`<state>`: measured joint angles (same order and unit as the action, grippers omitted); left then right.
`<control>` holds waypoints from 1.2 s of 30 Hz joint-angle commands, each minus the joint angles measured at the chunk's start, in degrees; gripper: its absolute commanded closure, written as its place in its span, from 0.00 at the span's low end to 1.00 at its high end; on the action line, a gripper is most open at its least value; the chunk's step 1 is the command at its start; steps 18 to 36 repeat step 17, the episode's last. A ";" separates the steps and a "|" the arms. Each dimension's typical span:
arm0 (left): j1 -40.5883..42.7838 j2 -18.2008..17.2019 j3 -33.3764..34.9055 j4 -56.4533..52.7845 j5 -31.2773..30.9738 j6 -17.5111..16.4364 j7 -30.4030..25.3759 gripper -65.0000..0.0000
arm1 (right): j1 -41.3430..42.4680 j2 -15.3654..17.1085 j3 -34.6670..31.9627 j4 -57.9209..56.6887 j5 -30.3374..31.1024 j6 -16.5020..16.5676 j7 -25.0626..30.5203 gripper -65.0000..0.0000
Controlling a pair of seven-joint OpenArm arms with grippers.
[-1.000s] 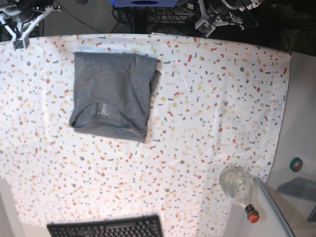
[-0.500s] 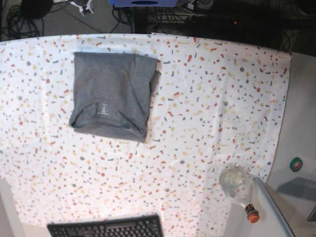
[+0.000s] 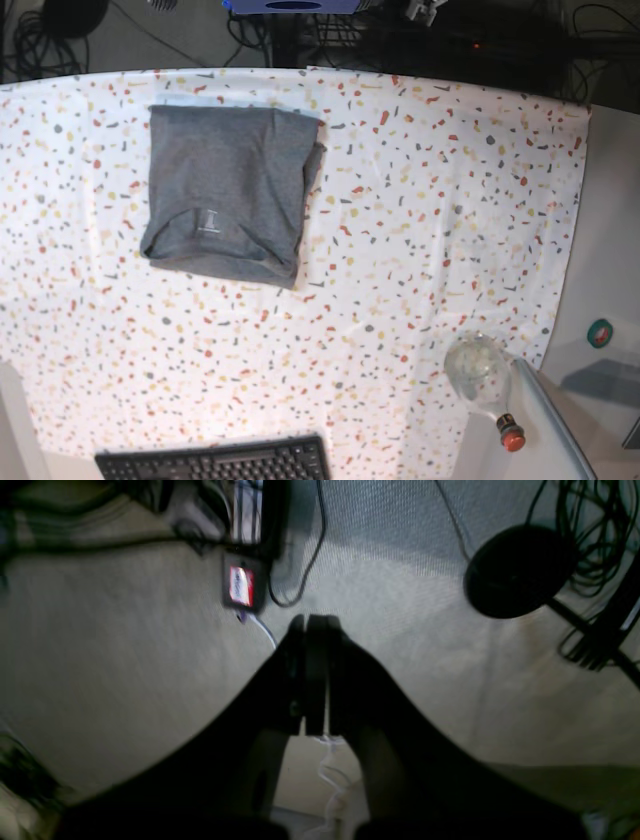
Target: Layout the t-shirt on the table in an organized manner, then fold the t-shirt properly
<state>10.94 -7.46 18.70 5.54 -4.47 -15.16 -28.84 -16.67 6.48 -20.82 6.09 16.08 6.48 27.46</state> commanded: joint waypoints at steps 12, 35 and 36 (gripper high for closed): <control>2.03 -0.05 -0.37 1.62 0.03 -0.62 4.01 1.00 | -0.61 0.51 6.36 4.42 -0.21 0.07 0.62 1.00; 2.91 0.48 -0.46 1.71 0.03 -0.62 4.01 1.00 | 2.56 0.51 5.83 4.24 -0.30 0.07 0.36 1.00; 2.91 0.48 -0.46 1.71 0.03 -0.62 4.01 1.00 | 2.56 0.51 5.83 4.24 -0.30 0.07 0.36 1.00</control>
